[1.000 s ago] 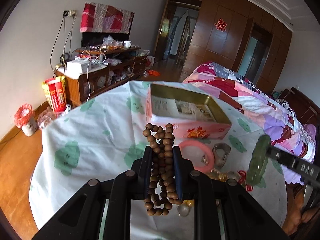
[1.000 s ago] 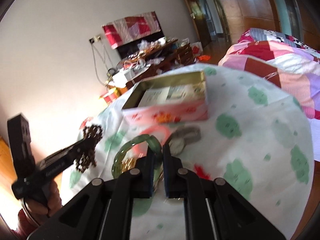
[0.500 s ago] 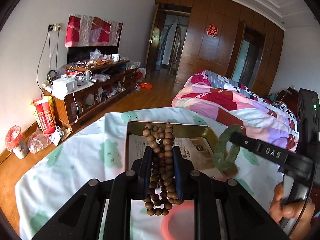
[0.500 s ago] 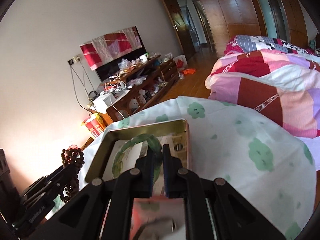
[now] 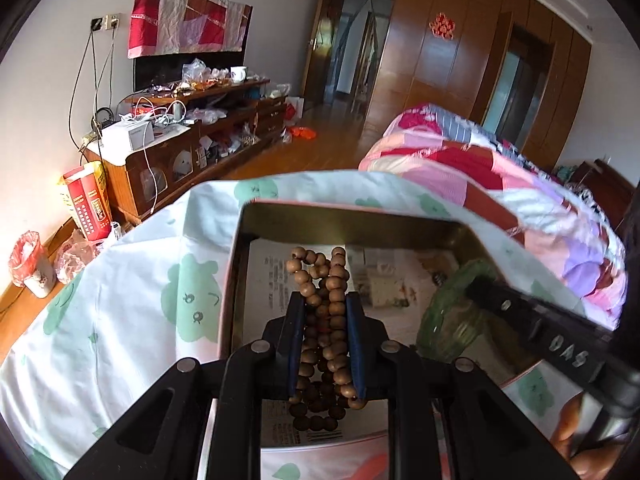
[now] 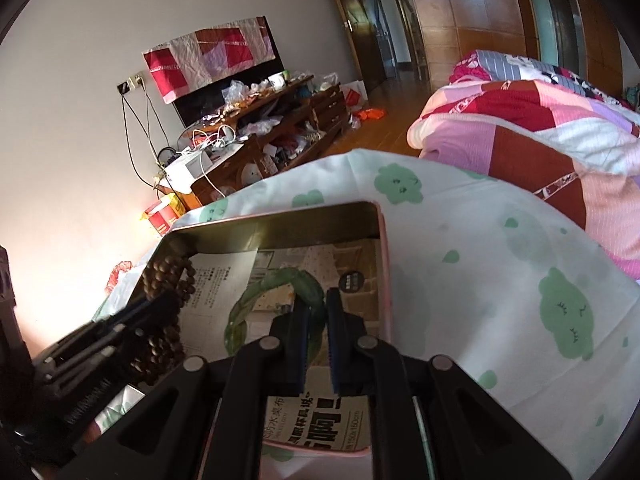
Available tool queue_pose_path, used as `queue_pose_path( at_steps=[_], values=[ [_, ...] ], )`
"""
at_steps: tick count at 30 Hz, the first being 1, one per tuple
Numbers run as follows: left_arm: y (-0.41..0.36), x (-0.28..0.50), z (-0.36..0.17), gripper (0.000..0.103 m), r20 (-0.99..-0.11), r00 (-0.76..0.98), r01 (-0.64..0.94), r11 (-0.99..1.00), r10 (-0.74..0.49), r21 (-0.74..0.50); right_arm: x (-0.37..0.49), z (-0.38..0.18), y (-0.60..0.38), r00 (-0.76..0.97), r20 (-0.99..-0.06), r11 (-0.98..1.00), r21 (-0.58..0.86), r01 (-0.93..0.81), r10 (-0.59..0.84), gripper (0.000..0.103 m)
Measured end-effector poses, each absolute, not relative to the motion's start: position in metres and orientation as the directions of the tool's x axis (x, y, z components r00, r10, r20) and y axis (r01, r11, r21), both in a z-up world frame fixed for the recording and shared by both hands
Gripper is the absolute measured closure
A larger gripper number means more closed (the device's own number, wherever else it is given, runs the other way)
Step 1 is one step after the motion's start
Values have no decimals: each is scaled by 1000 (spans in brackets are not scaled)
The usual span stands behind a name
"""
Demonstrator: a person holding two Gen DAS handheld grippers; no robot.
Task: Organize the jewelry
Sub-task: 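Lower the beads and jade bangle into the pink tin and open both grippers, then withdraw both grippers from the tin back toward the loose jewelry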
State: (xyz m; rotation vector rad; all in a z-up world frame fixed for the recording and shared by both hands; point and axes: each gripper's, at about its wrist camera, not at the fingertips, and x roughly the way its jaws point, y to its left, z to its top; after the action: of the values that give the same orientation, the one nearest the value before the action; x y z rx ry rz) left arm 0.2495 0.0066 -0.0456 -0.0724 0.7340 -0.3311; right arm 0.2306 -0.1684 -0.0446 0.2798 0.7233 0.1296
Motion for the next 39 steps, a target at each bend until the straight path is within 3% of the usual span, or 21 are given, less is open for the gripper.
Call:
queue_pose_path(
  at_steps=[4, 9, 12, 16, 25, 39],
  values=[
    [5, 247, -48, 83, -646, 702, 267, 952, -300, -151, 230, -43, -172, 751, -620, 949, 316, -24, 225, 88],
    [5, 249, -48, 80, -648, 706, 258, 956, -286, -141, 228, -41, -174, 762, -601, 939, 342, -28, 241, 76],
    [4, 248, -47, 64, -644, 711, 262, 956, -283, -131, 227, -39, -174, 769, -582, 929, 367, -44, 266, 65],
    [-2, 244, -44, 44, -630, 722, 283, 953, -288, -112, 218, -30, -178, 813, -531, 931, 362, -38, 240, 61],
    [9, 243, -41, 44, -597, 752, 248, 959, -280, -137, 218, -33, -199, 825, -525, 906, 421, 39, 208, 56],
    [26, 204, -27, 44, -552, 748, 316, 929, -369, -193, 177, -20, -200, 834, -536, 941, 333, 67, 130, 56]
  ],
)
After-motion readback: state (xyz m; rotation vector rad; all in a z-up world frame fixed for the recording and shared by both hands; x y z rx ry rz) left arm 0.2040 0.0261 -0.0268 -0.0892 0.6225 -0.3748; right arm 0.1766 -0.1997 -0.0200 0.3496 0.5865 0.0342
